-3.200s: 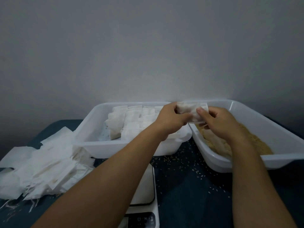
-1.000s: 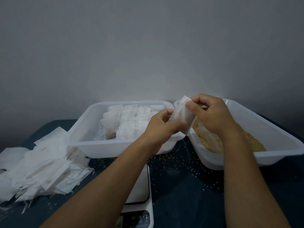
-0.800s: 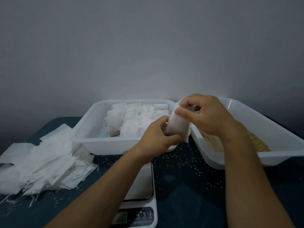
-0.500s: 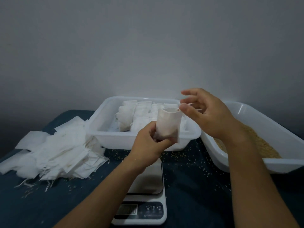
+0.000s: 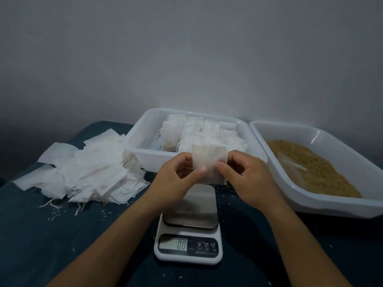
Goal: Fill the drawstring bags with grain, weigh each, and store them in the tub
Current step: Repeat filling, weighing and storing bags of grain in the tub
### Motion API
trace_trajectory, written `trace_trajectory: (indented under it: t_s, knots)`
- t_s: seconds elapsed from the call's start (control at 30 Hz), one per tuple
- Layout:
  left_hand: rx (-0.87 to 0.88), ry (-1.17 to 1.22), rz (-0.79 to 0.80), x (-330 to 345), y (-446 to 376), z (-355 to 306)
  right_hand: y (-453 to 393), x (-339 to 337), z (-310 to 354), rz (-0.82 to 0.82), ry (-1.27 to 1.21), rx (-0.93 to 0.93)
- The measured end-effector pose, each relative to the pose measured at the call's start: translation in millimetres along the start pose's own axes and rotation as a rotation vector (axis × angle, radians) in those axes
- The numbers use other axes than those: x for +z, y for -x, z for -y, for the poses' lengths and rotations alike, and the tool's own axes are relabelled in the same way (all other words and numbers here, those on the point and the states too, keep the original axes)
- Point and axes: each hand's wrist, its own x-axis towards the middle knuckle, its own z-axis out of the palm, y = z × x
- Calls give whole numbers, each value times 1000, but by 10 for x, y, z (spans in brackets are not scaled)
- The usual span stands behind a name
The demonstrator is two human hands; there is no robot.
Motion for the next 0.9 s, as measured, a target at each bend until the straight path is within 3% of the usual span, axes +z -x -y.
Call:
trace_trajectory:
  t_s: [0.4, 0.63, 0.9]
  knots:
    - [90, -325, -68, -195, 101, 169, 227, 317, -157, -99, -58, -8]
    - [-59, -299, 19, -279, 99, 221, 245, 379, -216, -12, -158, 143]
    - [-35, -478, 54, -302, 105, 261, 258, 404, -246, 67, -16, 177]
